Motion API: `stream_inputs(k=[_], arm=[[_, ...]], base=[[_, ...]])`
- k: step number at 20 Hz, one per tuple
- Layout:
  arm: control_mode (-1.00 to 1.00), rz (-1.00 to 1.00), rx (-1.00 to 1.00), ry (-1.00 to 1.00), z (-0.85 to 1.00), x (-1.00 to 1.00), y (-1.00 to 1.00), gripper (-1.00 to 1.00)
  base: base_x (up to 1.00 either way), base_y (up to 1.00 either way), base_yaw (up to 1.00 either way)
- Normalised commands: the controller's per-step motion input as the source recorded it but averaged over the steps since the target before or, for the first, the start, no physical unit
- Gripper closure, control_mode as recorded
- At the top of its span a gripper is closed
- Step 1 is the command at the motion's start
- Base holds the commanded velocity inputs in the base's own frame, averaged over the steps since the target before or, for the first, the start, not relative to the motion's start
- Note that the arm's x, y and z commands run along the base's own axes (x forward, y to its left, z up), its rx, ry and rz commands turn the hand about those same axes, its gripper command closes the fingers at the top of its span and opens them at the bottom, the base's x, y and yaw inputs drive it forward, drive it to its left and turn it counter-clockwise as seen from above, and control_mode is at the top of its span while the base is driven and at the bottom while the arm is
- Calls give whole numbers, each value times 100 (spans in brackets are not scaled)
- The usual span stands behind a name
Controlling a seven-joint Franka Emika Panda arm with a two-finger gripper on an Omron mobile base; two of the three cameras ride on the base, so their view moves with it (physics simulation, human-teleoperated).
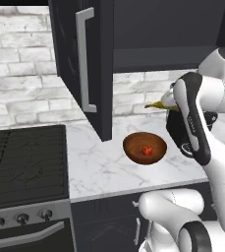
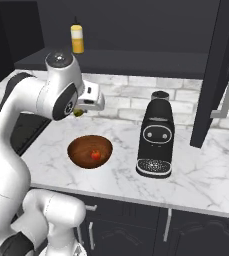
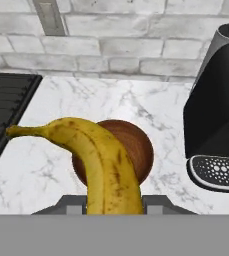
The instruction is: Open the cabinet. Pick the apple and banana from the cabinet and place them into the bowl. Then close the cabinet.
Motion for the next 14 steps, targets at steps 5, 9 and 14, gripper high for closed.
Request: stream_inputs(k=[5,9,14], arm=[[-100,8,-8,5,-54,5,15,100],[-100,6,0,0,-54,11,0,100],[-100,5,0,4,-56,20,0,100]], base=[[0,0,0],[0,0,0],[0,0,0]])
